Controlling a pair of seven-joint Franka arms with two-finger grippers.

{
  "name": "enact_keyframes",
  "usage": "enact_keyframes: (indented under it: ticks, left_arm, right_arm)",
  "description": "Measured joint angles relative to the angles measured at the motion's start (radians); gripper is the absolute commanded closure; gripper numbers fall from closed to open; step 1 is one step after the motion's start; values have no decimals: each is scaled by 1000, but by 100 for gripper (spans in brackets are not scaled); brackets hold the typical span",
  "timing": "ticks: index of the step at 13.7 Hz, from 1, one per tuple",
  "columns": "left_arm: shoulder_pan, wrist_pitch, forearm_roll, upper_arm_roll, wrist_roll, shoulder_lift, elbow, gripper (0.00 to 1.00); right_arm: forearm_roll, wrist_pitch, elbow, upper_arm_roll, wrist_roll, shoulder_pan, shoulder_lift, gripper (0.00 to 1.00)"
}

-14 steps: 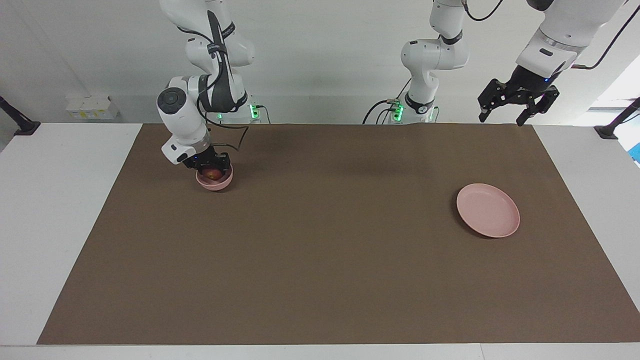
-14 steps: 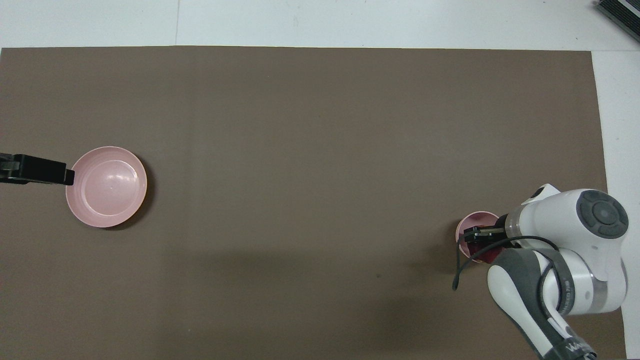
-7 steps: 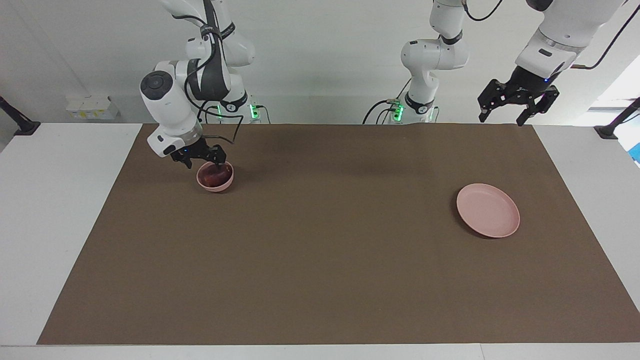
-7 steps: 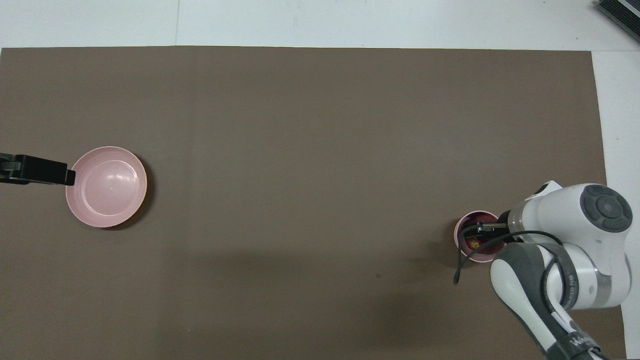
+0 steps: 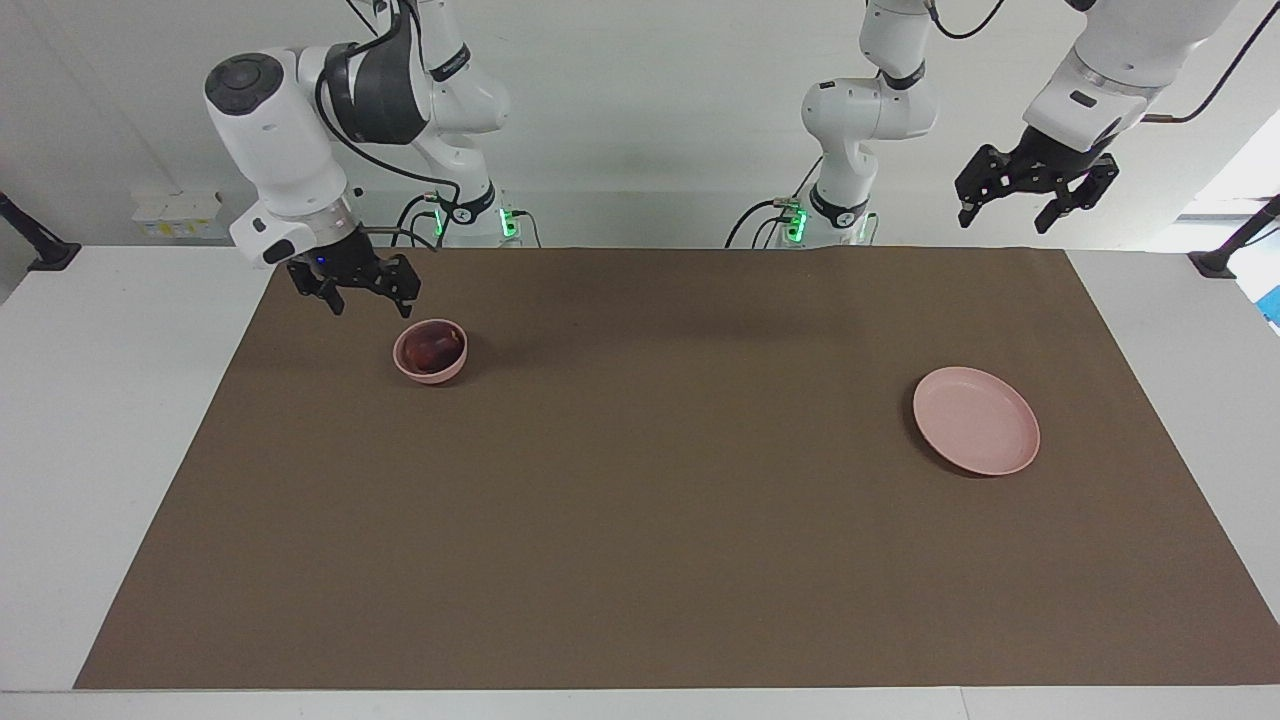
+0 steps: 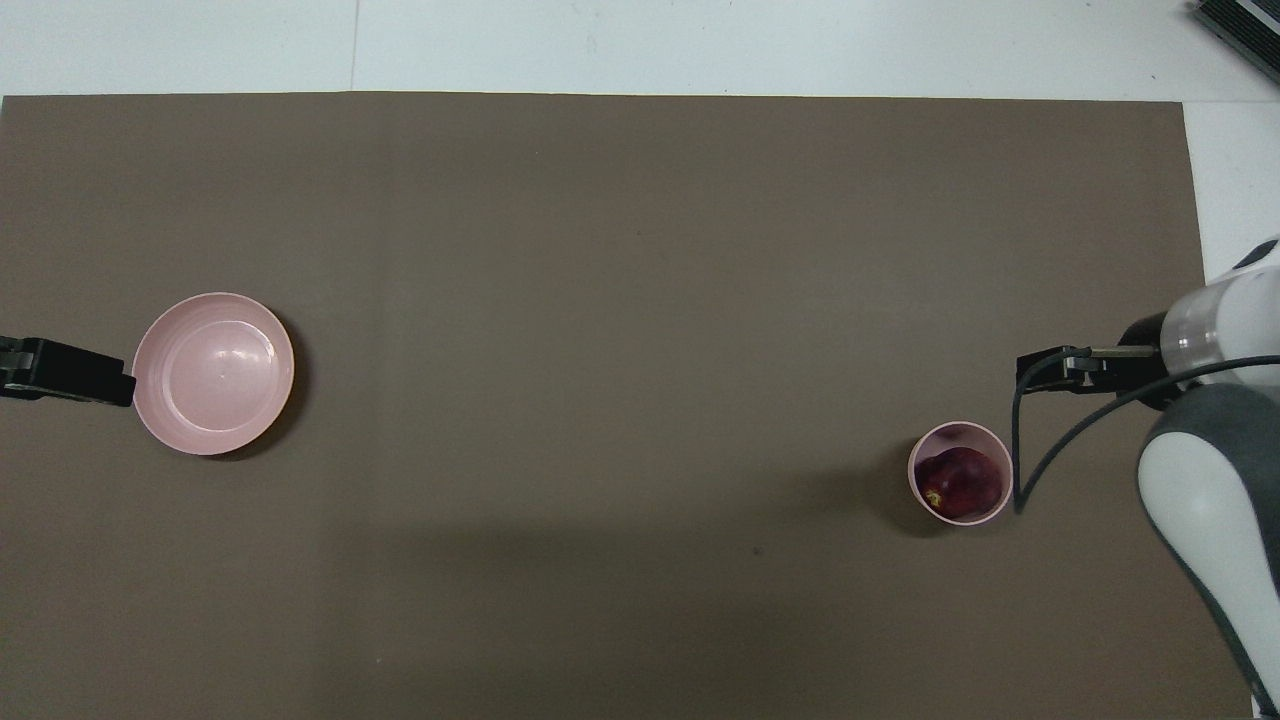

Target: Move apple from plate to bowl

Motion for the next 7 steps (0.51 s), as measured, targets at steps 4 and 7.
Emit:
enact_keyframes:
  ticks: [4, 7]
  left_arm:
    - [0, 2, 0, 0, 1, 3, 0, 0]
    - [2, 3, 0, 9, 1, 4, 0, 0]
  right_arm:
    - [0, -135, 175, 0, 47, -1, 19, 0]
    - [0, -265, 304, 0, 73, -3, 46, 0]
